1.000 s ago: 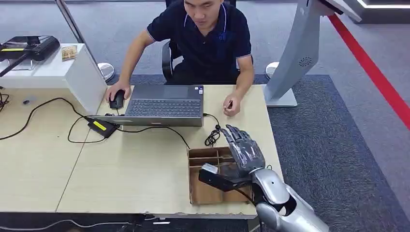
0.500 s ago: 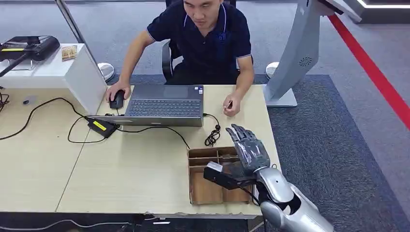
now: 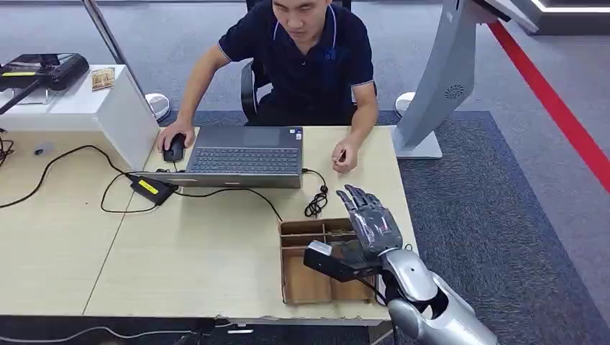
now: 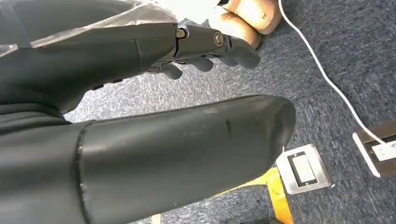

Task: Pass the card to the sensor for recognition and then transmit it.

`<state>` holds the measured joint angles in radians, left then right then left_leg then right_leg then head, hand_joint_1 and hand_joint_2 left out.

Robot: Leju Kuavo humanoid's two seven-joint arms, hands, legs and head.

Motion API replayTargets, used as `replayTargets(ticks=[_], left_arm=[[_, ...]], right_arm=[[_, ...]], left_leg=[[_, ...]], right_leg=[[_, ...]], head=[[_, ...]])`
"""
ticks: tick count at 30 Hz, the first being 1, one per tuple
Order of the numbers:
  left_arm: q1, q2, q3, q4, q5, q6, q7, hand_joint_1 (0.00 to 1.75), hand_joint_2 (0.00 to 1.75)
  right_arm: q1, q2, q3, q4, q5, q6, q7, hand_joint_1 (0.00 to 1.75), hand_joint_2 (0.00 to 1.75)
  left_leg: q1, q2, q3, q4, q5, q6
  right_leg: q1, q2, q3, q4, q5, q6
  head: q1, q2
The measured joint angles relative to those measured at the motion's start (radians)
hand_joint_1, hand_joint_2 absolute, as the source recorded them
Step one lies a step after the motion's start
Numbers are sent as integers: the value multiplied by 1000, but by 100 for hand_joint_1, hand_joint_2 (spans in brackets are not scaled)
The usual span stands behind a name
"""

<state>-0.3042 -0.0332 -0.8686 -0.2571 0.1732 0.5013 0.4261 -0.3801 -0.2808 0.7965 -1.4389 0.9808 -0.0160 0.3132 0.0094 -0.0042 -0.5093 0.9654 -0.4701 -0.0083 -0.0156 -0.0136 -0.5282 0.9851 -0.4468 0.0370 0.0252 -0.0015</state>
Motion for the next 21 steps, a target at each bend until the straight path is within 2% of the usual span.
replayTargets(ticks=[21], left_arm=[[0, 0, 0, 0, -6, -1, 0, 0, 0]], right_arm=[[2, 7, 0, 0, -16, -19, 0, 0, 175]], left_leg=[[0, 0, 0, 0, 0, 0]], right_leg=[[0, 0, 0, 0, 0, 0]], head=[[0, 0]])
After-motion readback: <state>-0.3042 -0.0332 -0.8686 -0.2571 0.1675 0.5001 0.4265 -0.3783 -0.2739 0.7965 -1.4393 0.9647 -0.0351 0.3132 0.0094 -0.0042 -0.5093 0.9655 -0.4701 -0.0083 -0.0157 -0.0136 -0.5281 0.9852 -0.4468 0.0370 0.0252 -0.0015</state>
